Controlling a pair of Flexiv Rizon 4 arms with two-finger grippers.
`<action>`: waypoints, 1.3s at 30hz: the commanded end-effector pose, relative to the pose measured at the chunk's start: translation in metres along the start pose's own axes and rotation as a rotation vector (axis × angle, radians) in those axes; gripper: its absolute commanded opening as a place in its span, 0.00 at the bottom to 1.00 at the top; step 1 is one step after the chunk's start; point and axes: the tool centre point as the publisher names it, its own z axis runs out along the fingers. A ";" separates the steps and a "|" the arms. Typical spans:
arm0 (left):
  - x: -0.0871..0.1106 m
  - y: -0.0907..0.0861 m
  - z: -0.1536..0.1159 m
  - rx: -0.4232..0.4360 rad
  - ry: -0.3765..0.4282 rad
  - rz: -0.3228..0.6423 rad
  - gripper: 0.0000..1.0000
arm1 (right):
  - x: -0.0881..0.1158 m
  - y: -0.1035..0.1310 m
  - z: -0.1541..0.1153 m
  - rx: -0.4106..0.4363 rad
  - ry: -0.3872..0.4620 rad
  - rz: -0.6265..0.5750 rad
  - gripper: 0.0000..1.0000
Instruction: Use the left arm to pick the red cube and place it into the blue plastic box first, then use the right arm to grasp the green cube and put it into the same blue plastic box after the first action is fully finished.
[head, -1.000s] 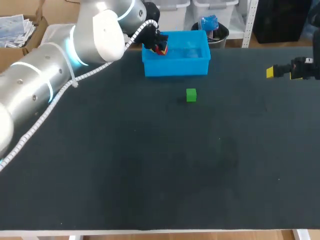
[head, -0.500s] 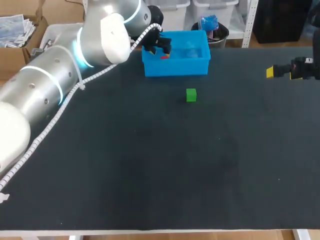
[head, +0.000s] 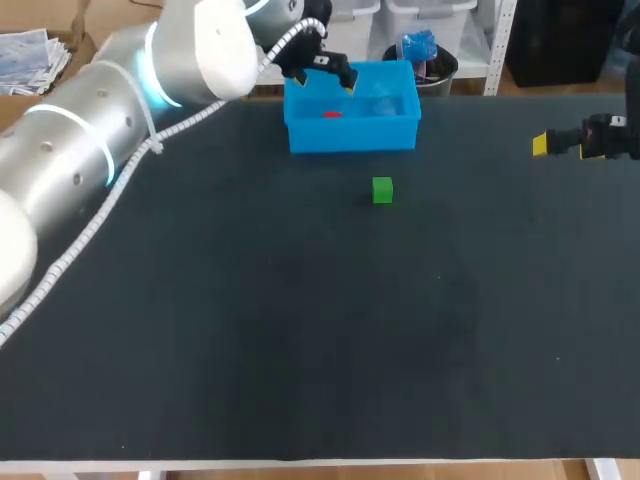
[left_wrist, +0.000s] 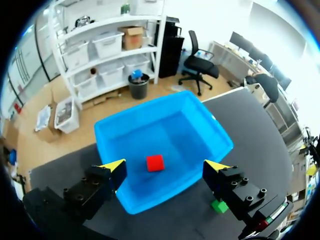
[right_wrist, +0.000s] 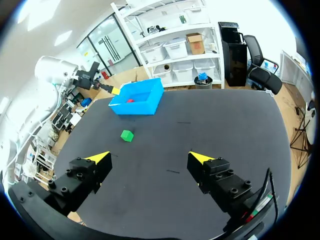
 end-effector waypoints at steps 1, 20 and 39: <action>0.027 -0.006 -0.047 0.000 -0.047 0.010 1.00 | 0.000 0.000 0.000 0.001 0.000 -0.001 1.00; 0.151 0.017 -0.186 0.085 -0.221 0.066 1.00 | 0.000 0.000 0.000 0.001 0.000 -0.001 1.00; 0.274 0.037 -0.225 0.133 -0.330 0.030 1.00 | 0.000 0.000 0.000 0.001 0.000 -0.001 1.00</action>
